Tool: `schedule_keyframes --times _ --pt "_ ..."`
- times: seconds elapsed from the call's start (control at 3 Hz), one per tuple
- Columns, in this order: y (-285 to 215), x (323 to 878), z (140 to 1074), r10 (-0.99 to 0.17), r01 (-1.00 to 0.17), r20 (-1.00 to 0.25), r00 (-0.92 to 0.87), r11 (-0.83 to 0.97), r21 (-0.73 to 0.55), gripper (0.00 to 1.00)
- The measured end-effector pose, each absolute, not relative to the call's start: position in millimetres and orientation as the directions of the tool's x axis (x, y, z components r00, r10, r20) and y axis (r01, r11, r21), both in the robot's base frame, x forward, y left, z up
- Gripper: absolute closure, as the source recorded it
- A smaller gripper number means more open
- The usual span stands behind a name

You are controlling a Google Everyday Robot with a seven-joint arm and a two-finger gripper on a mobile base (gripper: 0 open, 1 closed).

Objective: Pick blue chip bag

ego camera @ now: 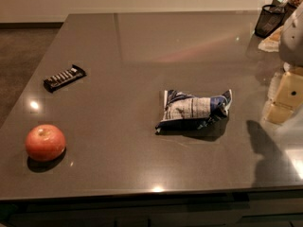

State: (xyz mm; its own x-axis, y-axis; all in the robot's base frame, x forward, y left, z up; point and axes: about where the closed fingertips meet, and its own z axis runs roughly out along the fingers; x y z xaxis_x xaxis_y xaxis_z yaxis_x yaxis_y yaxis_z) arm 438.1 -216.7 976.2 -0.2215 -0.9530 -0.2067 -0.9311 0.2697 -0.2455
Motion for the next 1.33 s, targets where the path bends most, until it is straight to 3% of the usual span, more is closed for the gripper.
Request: schedule_keyframes --times 0.67,1.33 --pt "-213 440 975 -0.949 -0.935 -0.225 -0.219 0.271 -0.231 0.0" --pt "-169 463 941 -0.933 -0.959 -0.322 -0.16 0.224 -0.175 0.0"
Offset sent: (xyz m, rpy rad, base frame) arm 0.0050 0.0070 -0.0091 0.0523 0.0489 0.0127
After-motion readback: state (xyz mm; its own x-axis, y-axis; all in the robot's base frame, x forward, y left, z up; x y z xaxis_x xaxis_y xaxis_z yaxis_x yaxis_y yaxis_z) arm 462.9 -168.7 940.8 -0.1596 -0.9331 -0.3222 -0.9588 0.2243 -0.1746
